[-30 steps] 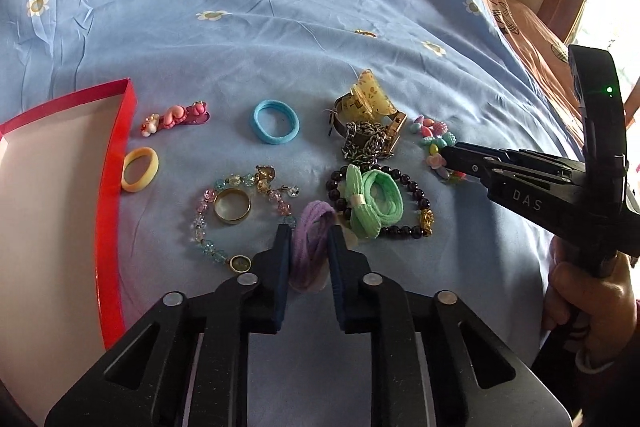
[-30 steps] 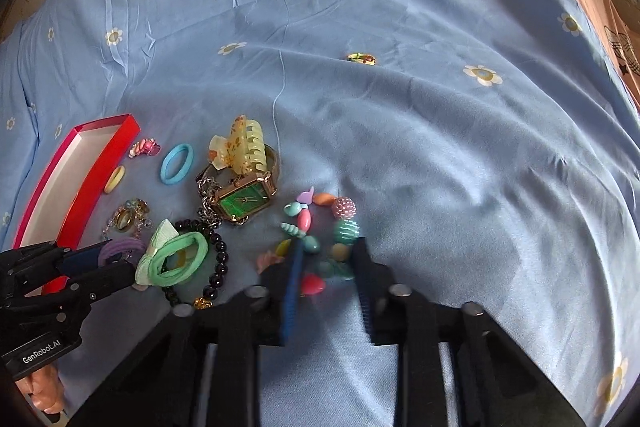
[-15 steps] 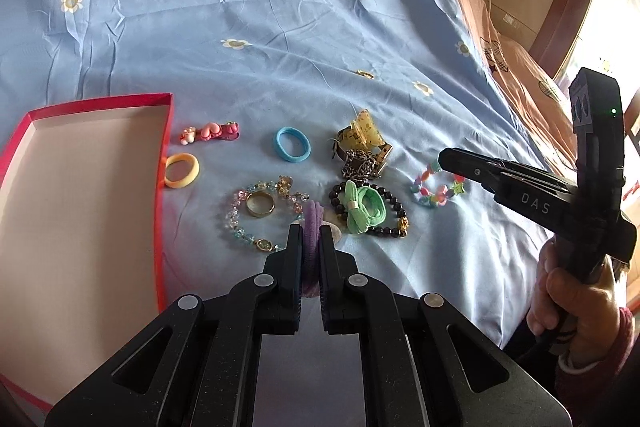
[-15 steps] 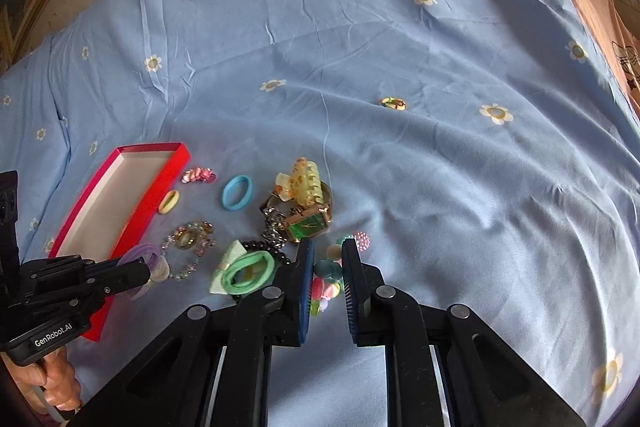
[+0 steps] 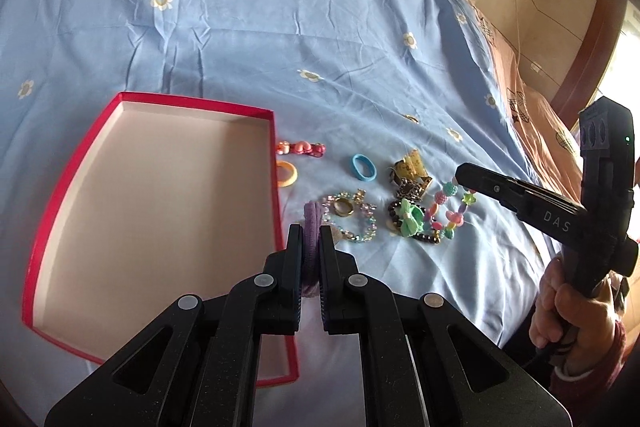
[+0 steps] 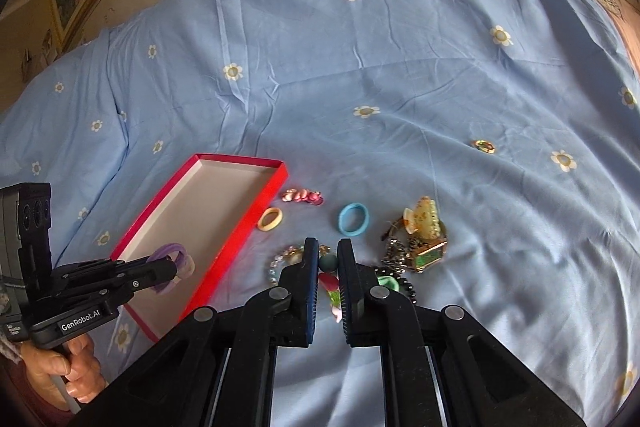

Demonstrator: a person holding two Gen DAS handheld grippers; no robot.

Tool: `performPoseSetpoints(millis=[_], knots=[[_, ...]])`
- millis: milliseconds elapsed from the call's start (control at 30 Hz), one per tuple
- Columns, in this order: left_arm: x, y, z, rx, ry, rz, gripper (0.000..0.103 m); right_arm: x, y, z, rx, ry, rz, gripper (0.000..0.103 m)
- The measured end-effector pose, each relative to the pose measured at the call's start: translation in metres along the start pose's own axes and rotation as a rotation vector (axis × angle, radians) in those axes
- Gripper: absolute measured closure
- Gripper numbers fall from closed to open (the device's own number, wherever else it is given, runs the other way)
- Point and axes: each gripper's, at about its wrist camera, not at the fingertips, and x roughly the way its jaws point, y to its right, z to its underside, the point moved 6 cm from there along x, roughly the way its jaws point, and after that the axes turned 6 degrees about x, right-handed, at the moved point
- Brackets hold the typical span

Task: Organize jewelry
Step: 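Carry both items into the red box and open both tools to release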

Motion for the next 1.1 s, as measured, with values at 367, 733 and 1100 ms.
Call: performPoseSetpoints(millis=[367, 733, 1100], knots=[[-0.026, -0.07, 0.022, -0.117, 0.013, -0.108, 0.097, 0.028, -0.097, 0.011, -0.097, -0.071, -0.184, 0.094], [-0.029, -0.117, 0.046, -0.199, -0.026, -0.156, 0.097, 0.073, -0.176, 0.036, -0.168, -0.173, -0.317, 0.094], [-0.009, -0.135, 0.06, -0.235, -0.085, -0.164, 0.097, 0.108, -0.172, 0.06, -0.147, -0.258, -0.301, 0.094]])
